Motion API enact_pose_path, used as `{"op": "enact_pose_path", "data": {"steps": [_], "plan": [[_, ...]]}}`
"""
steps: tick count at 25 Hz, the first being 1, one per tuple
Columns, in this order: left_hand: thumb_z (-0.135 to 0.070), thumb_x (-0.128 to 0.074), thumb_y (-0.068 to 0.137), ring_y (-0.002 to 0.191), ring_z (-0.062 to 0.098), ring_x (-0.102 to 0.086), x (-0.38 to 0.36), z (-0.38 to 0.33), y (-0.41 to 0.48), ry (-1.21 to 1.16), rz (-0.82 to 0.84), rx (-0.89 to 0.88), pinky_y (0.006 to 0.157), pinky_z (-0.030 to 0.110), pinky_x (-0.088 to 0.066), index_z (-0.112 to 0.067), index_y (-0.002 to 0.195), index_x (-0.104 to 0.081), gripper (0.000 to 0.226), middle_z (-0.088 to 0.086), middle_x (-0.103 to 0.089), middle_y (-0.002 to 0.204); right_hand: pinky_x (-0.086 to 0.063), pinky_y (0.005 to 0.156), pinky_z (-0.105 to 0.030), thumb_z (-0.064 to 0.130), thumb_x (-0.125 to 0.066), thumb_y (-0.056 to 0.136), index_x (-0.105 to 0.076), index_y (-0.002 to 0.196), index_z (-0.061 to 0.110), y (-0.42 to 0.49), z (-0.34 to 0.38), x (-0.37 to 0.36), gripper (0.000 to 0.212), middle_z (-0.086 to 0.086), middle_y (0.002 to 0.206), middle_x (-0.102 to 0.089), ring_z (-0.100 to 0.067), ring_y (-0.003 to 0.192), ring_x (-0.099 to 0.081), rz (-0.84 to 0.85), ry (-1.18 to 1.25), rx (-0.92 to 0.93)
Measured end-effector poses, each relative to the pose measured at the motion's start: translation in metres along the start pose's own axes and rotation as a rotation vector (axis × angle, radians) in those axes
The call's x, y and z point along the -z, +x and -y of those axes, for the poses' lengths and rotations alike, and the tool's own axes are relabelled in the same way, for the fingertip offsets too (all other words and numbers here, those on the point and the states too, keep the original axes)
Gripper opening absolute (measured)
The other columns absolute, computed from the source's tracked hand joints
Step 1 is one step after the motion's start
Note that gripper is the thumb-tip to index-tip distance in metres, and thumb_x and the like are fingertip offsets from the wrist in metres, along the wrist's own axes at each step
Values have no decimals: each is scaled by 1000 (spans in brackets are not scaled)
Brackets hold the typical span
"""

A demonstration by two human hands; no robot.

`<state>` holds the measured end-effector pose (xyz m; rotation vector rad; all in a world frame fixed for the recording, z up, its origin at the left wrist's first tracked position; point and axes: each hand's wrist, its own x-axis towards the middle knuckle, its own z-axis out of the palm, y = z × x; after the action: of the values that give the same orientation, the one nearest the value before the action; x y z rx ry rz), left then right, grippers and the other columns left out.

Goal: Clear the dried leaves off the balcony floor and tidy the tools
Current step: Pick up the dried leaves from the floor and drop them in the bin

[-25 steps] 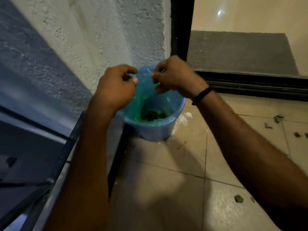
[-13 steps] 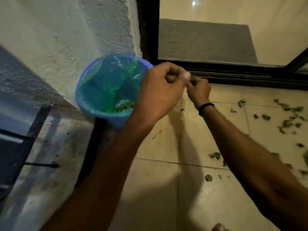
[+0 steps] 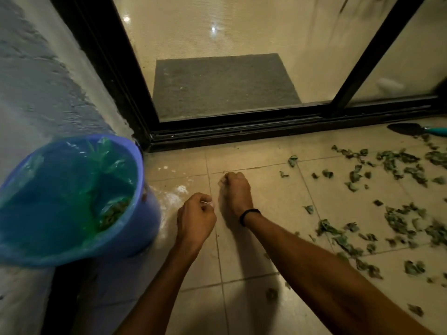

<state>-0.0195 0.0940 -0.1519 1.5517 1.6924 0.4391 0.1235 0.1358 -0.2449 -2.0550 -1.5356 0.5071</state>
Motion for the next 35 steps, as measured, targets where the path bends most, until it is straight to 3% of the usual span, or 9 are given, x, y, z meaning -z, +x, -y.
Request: {"op": "enact_pose_path", "data": {"steps": [2, 8, 13, 17, 21, 25, 30, 32, 35], "plan": [[-15, -58, 98, 93, 11, -64, -24, 3, 21, -25, -52, -64, 75, 19, -47, -15, 125, -64, 28, 0, -69, 109, -39, 77, -14, 11, -44, 101, -58, 116, 15, -1, -24, 17, 20, -3, 108, -54, -19, 98, -53, -98, 29, -86], [-24, -58, 100, 122, 25, -48, -97, -11, 84, 198, -24, -240, 99, 36, -45, -18, 148, -46, 50, 7, -50, 137, -35, 69, -26, 14, -46, 101, -56, 103, 13, -4, -60, 21, 10, -9, 99, -54, -23, 92, -50, -29, -218, 18], [-17, -55, 101, 104, 23, -51, -127, -4, 102, 236, -132, -448, 82, 36, -48, -12, 116, -67, 20, 6, -58, 107, -41, 79, -29, 14, -46, 100, -58, 100, 15, 11, -77, 53, 12, -12, 108, -55, -21, 97, -49, -233, -129, -142], [-11, -58, 98, 95, 23, -53, -134, 3, 106, 118, -192, -423, 77, 36, -47, -11, 98, -68, 10, 6, -59, 97, -41, 92, -36, 13, -57, 90, -63, 106, 13, 54, -122, 109, 17, -16, 126, -47, -33, 115, -49, -268, -98, -253], [-15, -59, 98, 91, 22, -58, -128, 4, 110, 25, -171, -375, 75, 35, -49, -14, 99, -69, 10, 4, -63, 97, -47, 79, -34, 7, -37, 99, -54, 100, 13, 63, -129, 110, 18, -7, 110, -52, -27, 102, -52, -117, -219, -114], [-16, -57, 100, 97, 17, -58, -127, 12, 86, 27, -128, -429, 79, 31, -50, -11, 119, -69, 23, 3, -65, 105, -45, 78, -20, 10, -43, 101, -62, 102, 5, 37, -146, 104, 19, -5, 106, -54, -25, 101, -55, -133, -283, -46], [-16, -65, 95, 93, 16, -55, -131, 22, 56, 94, -152, -493, 73, 30, -49, -12, 116, -71, 22, 0, -62, 97, -37, 92, -18, 25, -57, 99, -66, 113, 11, 4, -144, 85, 22, 1, 118, -48, -14, 110, -43, -83, -320, 82], [-14, -66, 94, 92, 17, -54, -131, 23, 53, 144, -148, -501, 71, 31, -48, -12, 114, -70, 21, 1, -61, 97, -37, 79, -8, 22, -54, 99, -66, 104, 13, 0, -139, 78, 16, 2, 108, -53, -17, 103, -50, -98, -274, 10], [-11, -61, 96, 91, 18, -52, -128, 18, 48, 317, -138, -497, 71, 29, -47, -16, 110, -66, 15, 2, -58, 98, -34, 71, -12, 8, -56, 96, -71, 99, 10, 10, -122, 74, 16, -5, 101, -61, -18, 93, -53, -133, -193, -147]]}}
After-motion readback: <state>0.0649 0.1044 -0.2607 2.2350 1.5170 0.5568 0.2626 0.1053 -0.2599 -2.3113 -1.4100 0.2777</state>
